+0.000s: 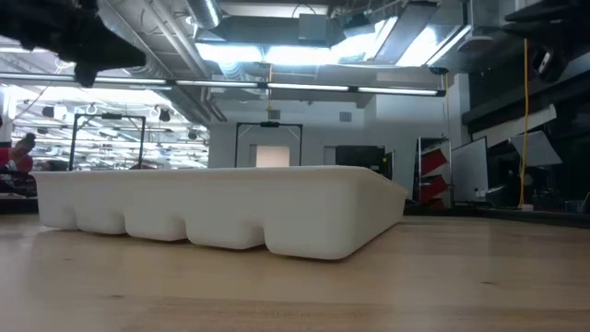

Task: Sort silverware
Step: Return to Home Position

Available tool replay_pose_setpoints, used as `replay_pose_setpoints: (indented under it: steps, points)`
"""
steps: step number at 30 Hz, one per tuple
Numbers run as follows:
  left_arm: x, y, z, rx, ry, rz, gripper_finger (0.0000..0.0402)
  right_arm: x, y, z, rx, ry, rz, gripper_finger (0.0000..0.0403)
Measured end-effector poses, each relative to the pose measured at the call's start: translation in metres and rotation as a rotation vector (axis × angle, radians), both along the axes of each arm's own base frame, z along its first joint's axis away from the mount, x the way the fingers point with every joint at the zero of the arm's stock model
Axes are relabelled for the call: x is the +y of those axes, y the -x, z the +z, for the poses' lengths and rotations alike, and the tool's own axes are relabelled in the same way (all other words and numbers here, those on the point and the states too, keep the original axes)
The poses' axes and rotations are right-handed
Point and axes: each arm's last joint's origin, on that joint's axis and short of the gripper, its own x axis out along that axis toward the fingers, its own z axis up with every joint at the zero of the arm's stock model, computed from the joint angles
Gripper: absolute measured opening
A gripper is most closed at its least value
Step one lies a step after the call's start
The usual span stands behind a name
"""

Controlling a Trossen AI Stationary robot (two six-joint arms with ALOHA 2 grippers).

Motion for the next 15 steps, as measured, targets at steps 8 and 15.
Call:
replay_pose_setpoints:
  steps: [8, 15]
  points:
    - [0.000, -0.004, -0.032, -0.031, -0.008, 0.002, 0.0046, 0.005, -0.019, -0.025, 0.025, 0.049, -0.016, 0.0060]
    - [-0.001, -0.011, -0.064, 0.008, 0.026, 0.006, 0.0046, 0.013, -0.042, -0.061, -0.015, 0.072, 0.070, 0.0060]
